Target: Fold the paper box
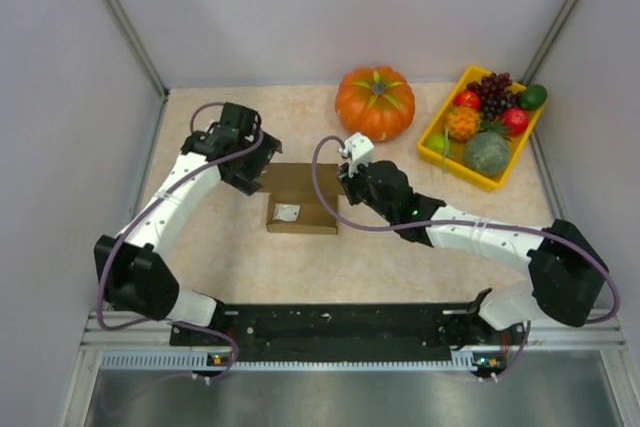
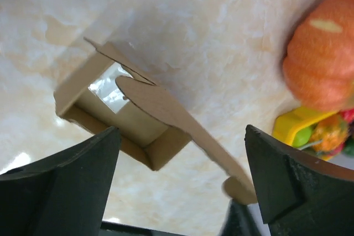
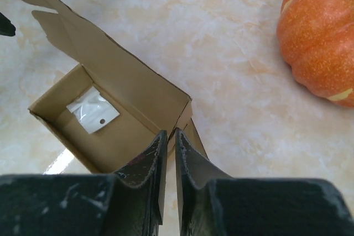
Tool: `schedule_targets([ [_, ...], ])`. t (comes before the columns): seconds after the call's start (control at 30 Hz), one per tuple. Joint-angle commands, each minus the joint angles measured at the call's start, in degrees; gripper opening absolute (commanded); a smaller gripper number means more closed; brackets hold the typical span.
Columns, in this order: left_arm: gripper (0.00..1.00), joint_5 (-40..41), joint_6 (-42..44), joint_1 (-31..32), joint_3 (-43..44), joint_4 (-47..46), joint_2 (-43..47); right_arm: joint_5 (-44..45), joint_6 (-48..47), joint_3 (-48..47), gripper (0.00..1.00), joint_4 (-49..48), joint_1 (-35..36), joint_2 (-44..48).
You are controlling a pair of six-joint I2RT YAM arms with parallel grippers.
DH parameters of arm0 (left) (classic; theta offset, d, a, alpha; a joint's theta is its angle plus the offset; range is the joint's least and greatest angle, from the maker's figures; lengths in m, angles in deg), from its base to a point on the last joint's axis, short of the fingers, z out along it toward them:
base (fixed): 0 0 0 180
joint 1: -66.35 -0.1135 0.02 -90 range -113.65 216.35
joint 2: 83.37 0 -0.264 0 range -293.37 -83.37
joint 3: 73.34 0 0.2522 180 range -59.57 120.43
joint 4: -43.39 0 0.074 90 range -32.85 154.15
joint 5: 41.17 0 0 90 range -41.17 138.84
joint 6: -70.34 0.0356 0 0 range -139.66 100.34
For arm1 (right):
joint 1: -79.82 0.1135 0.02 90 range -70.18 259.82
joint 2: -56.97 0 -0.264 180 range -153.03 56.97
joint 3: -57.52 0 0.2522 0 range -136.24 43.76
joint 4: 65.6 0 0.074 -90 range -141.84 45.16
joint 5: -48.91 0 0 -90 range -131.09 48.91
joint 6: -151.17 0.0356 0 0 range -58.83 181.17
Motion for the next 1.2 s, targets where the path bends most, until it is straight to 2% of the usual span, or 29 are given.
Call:
schedule_targets([
  [0.0, 0.98, -3.36, 32.11, -0.66, -12.88, -29.99, 12.39, -5.22, 0.24, 1.46, 0.09, -6.01, -3.2, 0.44],
  [0.03, 0.98, -5.12, 37.44, -0.75, -14.49, -31.28, 15.54, -6.88, 0.77, 1.99, 0.08, -5.75, -5.21, 0.71],
  [0.13, 0.98, 0.21, 49.59, -0.75, -20.02, -29.97, 21.09, -13.04, 0.6, 2.52, 0.07, -5.22, -8.12, 1.94],
  [0.17, 0.98, 0.75, 52.32, -1.01, -23.17, -30.23, 22.16, -18.1, 0.51, 2.0, 0.08, -4.52, -8.92, 1.85],
  [0.27, 0.98, 1.46, 57.0, -1.71, -28.28, -29.88, 25.59, -23.14, -0.8, -0.47, 0.32, 0.92, -10.76, 2.11],
  [0.3, 0.98, 1.02, 57.87, -1.97, -29.61, -30.06, 26.47, -24.99, -1.24, -0.56, 0.44, 2.76, -11.2, 2.38],
  [0.4, 0.93, -1.7, 57.88, -3.29, -34.01, -31.03, 29.98, -29.57, -2.48, -1.08, 0.59, 6.46, -12.88, 2.47],
  [0.6, 0.87, -4.95, 52.26, -5.75, -36.21, -32.78, 34.29, -29.67, -3.27, -1.43, 0.62, 3.13, -14.46, -1.74],
  [0.77, 0.94, -6.63, 51.29, -6.63, -36.04, -32.87, 37.02, -31.6, 2.87, -3.55, 0.63, -0.9, -17.44, -8.07],
  [0.93, 0.98, -14.44, 49.45, -8.3, -37.09, -32.96, 37.03, -33.62, 10.94, -6.27, 0.68, 1.54, -20.78, -11.94],
  [1.03, 0.98, -18.83, 48.74, -11.72, -36.65, -33.22, 33.7, -35.47, 14.9, -6.97, 0.74, 3.39, -21.4, -12.56],
  [1.13, 0.98, -27.26, 47.17, -18.13, -35.69, -33.83, 26.86, -38.53, 19.29, -11.53, 0.76, 9.87, -23.77, -17.02],
  [1.17, 0.98, -34.25, 45.42, -22.67, -35.6, -36.1, 24.56, -40.63, 20.88, -12.5, 0.75, 10.68, -25.52, -18.17],
])
